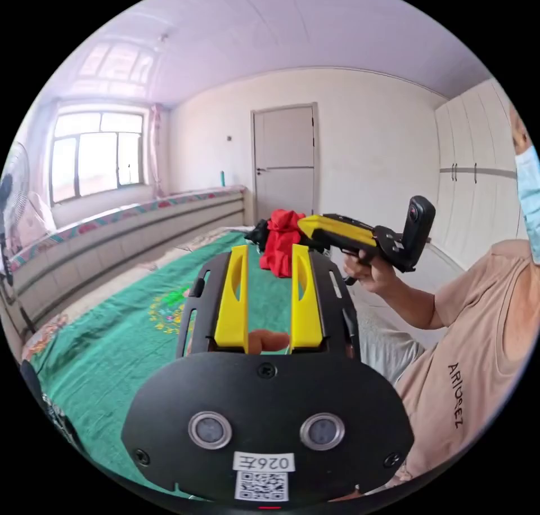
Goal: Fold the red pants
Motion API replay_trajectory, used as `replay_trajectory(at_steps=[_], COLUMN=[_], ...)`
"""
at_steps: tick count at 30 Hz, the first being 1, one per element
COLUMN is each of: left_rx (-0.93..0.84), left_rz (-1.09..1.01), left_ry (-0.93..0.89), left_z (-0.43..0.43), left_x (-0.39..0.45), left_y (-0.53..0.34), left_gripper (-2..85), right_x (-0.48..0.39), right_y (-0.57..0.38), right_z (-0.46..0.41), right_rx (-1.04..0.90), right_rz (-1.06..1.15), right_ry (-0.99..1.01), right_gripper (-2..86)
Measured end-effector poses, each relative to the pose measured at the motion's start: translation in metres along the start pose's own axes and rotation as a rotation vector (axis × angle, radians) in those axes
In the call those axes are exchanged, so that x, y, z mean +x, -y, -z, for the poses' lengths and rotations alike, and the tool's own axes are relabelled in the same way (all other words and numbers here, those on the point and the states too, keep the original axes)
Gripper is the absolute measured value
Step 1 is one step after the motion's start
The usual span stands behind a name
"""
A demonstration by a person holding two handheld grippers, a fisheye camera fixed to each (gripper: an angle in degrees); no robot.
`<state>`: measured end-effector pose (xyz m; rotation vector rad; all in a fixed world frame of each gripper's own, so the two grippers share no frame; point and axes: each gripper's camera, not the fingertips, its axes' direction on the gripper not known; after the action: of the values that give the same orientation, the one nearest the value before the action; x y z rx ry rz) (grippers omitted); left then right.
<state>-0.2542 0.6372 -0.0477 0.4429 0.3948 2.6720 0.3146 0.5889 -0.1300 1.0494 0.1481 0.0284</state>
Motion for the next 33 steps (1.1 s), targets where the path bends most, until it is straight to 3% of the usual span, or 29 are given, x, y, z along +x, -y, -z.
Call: replay_trajectory(at_steps=[4, 8, 17, 20, 22, 24, 26, 29, 31, 33], left_rx=[-0.099, -0.151, -0.239, -0.284, -0.325, -0.341, -0.333, -0.233, -0.226, -0.308], left_rz=[0.01, -0.023, -0.121, -0.097, -0.03, 0.042, 0.133, 0.36, 0.525, 0.545], left_ry=[-0.112, -0.151, -0.212, -0.263, -0.313, -0.368, -0.437, -0.628, -0.776, -0.823], left_z=[-0.121, -0.203, -0.389, -0.452, -0.498, -0.524, -0.539, -0.533, -0.518, -0.499], left_x=[-0.018, -0.029, -0.043, -0.052, -0.07, -0.091, -0.117, -0.176, -0.221, -0.239], left_y=[0.013, 0.031, 0.086, 0.095, 0.094, 0.087, 0.074, 0.031, -0.028, -0.076], left_gripper=[10.1, 9.9, 11.6, 13.5, 15.1, 17.1, 19.9, 24.1, 19.1, 10.3], right_x=[0.179, 0.316, 0.477, 0.504, 0.51, 0.491, 0.442, 0.348, 0.284, 0.22], right_y=[-0.002, 0.0, 0.065, 0.09, 0.105, 0.128, 0.156, 0.182, 0.192, 0.199], right_z=[-0.047, -0.096, -0.211, -0.242, -0.243, -0.223, -0.197, -0.182, -0.178, -0.177], right_rx=[-0.138, -0.233, -0.387, -0.451, -0.447, -0.318, -0.174, -0.148, -0.176, -0.22], right_rz=[-0.37, -0.528, -0.571, -0.603, -0.672, -0.653, -0.572, -0.351, -0.229, -0.15], right_ry=[-0.059, -0.263, -0.513, -0.504, -0.457, -0.341, -0.082, 0.286, 0.49, 0.603], right_gripper=[5.3, 7.9, 13.7, 10.2, 1.3, -0.4, -1.0, -1.1, -1.1, -1.1])
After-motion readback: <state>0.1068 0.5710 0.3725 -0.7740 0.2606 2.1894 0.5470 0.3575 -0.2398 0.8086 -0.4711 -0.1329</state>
